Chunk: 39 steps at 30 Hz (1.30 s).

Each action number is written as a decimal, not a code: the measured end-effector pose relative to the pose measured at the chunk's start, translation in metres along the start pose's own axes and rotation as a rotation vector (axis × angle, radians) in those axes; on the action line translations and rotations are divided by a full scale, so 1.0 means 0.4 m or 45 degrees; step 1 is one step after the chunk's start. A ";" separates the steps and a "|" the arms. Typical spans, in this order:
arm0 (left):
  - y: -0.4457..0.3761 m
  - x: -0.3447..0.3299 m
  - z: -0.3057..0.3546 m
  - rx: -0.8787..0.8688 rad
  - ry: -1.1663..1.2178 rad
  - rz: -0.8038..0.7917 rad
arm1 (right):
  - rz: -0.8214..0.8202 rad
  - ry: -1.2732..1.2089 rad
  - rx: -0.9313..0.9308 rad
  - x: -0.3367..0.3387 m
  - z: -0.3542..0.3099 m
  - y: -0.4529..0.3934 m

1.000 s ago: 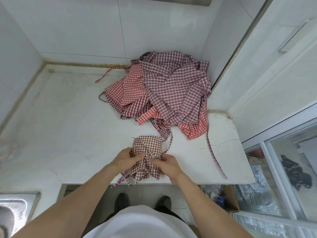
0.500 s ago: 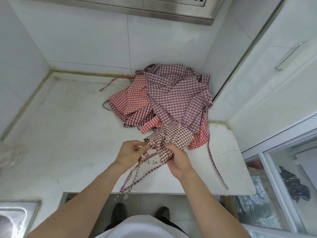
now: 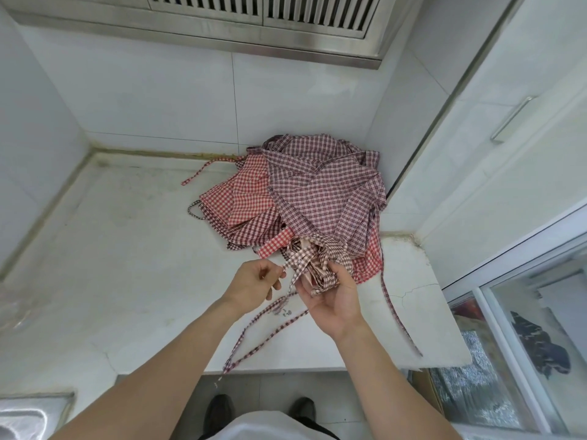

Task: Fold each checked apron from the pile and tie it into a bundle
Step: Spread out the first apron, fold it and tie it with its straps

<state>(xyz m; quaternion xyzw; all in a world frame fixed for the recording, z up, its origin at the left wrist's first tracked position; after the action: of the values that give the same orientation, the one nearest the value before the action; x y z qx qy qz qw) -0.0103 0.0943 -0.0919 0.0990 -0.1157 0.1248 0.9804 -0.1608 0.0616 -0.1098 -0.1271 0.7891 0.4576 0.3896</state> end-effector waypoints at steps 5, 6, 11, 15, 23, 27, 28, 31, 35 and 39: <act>-0.020 -0.018 0.039 -0.117 -0.158 0.000 | -0.081 0.073 -0.053 -0.036 0.018 0.007; -0.024 -0.015 0.033 -0.090 -0.114 0.029 | -0.089 0.113 -0.061 -0.044 0.017 0.010; -0.034 0.039 -0.011 0.092 0.006 0.164 | -0.127 0.243 -0.065 -0.071 0.012 0.031; -0.028 0.049 0.010 0.037 -0.080 -0.089 | -0.110 0.272 -0.053 -0.056 0.005 0.027; 0.032 -0.026 0.044 0.200 0.508 -0.648 | -0.140 0.298 -0.058 -0.063 0.010 0.020; 0.023 -0.065 0.061 0.171 0.319 -0.506 | -0.113 0.396 -0.063 -0.071 0.020 0.025; 0.017 -0.062 0.052 0.175 0.282 -0.429 | -0.088 0.424 -0.067 -0.068 0.018 0.025; -0.007 -0.043 0.017 0.174 0.233 -0.167 | -0.014 0.495 -0.148 -0.049 0.021 0.021; -0.035 0.007 0.011 0.030 -0.055 0.112 | 0.163 0.711 -0.380 0.012 0.065 0.017; -0.041 0.038 0.006 -0.078 -0.573 0.052 | 0.362 1.397 -0.354 0.051 0.044 0.022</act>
<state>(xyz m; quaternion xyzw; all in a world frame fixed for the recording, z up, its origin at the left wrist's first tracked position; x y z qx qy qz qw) 0.0079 0.0817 -0.0886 0.0923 -0.3374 0.1157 0.9297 -0.1704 0.0843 -0.1241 -0.2882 0.8174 0.4719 -0.1617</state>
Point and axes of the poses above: each hand's wrist, its own y-axis away from the middle knuckle, its own x-axis out of the back of the hand, z = x × y, the point moved 9 cm from there along -y, towards the middle knuckle, and after that the axes turned 11 degrees about -x, right-handed, at the moved point
